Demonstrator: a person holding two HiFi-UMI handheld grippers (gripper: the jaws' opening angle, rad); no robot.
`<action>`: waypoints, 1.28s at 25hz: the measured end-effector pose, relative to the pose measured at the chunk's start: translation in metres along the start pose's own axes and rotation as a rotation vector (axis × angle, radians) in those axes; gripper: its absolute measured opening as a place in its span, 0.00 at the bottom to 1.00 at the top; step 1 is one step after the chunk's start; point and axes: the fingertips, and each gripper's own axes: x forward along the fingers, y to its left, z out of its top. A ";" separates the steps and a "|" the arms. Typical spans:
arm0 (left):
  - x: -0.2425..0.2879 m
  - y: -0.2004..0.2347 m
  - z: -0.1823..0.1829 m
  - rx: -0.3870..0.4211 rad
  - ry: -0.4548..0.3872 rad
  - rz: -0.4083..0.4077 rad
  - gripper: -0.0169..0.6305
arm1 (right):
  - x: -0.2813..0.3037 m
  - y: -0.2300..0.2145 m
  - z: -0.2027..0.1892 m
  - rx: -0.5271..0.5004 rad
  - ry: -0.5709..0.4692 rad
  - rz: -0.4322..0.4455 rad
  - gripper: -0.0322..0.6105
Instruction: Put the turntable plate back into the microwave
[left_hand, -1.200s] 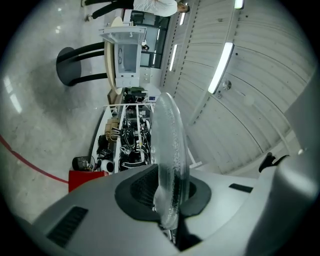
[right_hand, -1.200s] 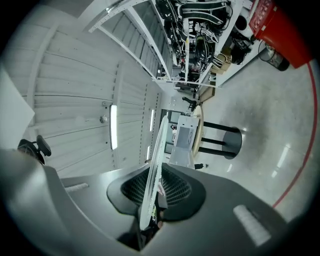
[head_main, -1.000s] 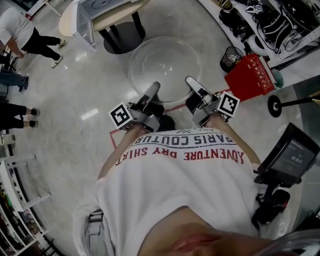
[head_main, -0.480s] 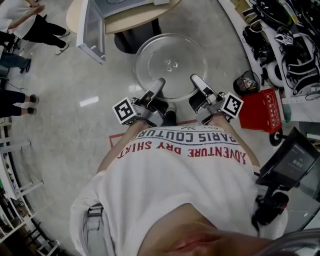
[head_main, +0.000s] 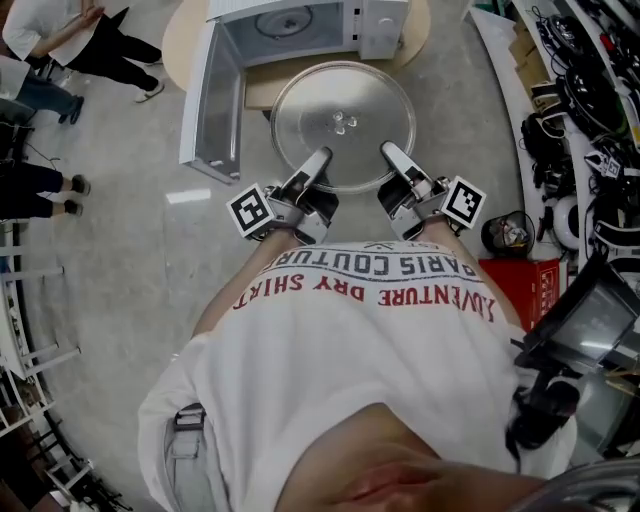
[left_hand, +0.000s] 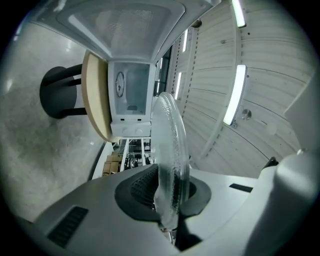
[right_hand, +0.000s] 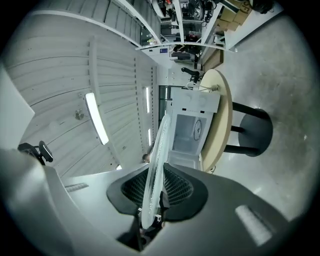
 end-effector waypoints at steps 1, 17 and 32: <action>0.007 0.002 0.008 0.002 -0.011 -0.003 0.07 | 0.009 -0.003 0.007 -0.001 0.007 0.004 0.11; 0.076 0.061 0.105 -0.033 -0.166 0.083 0.07 | 0.103 -0.076 0.048 0.125 0.161 -0.033 0.11; 0.106 0.116 0.188 0.019 -0.311 0.166 0.07 | 0.188 -0.153 0.062 0.226 0.267 -0.097 0.11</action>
